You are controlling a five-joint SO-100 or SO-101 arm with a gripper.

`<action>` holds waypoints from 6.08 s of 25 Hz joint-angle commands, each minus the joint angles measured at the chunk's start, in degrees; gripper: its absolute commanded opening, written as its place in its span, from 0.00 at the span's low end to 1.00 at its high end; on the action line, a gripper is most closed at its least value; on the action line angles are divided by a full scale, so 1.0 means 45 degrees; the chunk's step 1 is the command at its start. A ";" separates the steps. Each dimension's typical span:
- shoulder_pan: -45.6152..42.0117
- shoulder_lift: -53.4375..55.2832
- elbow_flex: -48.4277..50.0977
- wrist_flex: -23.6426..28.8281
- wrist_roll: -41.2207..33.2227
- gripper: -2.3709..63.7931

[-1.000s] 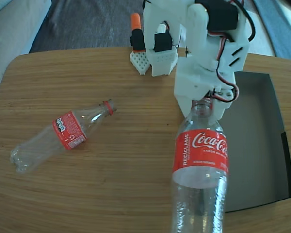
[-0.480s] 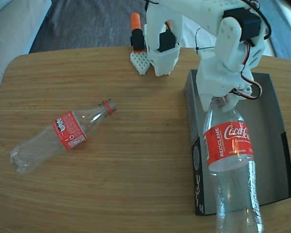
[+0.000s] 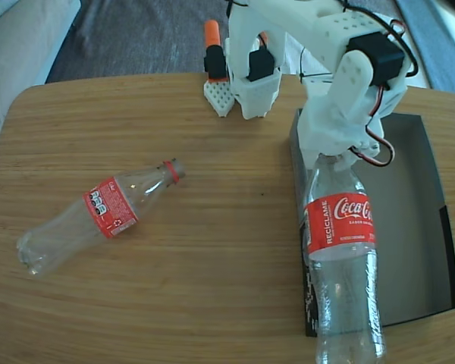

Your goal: Grasp the bottles and put them in the box.

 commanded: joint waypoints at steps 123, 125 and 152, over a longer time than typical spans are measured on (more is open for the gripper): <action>-0.5313 0.5234 0.5898 -0.1934 0.5664 0.15; -0.5664 0.4629 0.5430 -0.1934 0.5781 0.15; -0.5488 0.0918 0.4141 -0.2676 0.6289 0.15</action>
